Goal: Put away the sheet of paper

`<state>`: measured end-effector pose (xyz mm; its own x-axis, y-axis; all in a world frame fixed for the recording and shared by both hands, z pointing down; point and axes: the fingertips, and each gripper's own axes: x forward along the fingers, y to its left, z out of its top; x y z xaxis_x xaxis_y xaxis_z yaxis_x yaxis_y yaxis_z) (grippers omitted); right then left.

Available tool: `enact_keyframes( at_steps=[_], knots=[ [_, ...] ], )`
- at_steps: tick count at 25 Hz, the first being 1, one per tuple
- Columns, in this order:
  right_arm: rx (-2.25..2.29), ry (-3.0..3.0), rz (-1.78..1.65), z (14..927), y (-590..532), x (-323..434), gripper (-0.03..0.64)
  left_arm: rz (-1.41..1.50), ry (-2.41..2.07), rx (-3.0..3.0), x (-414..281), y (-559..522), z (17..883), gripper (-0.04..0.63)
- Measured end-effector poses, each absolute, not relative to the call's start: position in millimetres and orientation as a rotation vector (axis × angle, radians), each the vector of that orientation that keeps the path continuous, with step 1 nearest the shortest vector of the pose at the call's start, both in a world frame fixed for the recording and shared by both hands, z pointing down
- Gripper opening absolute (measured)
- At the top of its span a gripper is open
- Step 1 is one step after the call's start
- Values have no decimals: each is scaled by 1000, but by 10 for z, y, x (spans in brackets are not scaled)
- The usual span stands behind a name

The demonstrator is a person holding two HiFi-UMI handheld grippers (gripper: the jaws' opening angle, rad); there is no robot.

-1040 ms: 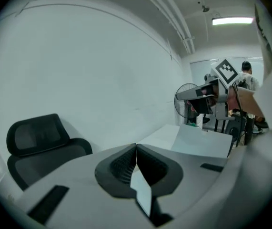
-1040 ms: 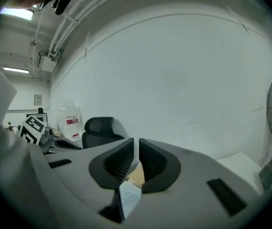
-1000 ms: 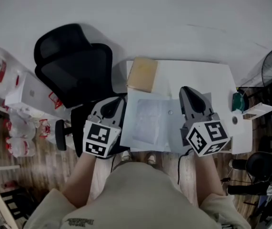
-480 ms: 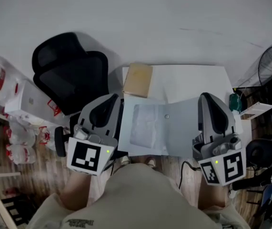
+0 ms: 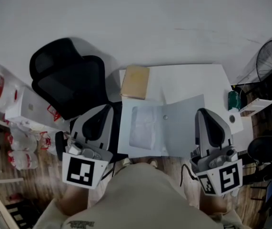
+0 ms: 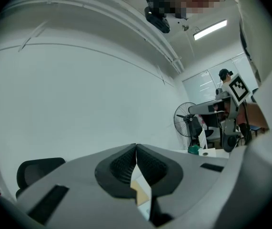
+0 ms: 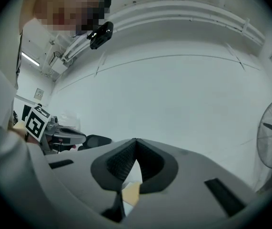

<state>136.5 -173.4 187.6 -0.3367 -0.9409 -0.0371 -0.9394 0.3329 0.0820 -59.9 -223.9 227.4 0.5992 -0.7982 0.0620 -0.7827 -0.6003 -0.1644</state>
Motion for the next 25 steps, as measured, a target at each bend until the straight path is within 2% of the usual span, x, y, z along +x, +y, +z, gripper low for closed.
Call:
enact_keyframes(
  at_steps=[25],
  knots=[
    [1629,-2482,41,2825,-1918,1117,21,-323,1318,-2792,-632,-2175,3102,20]
  ],
)
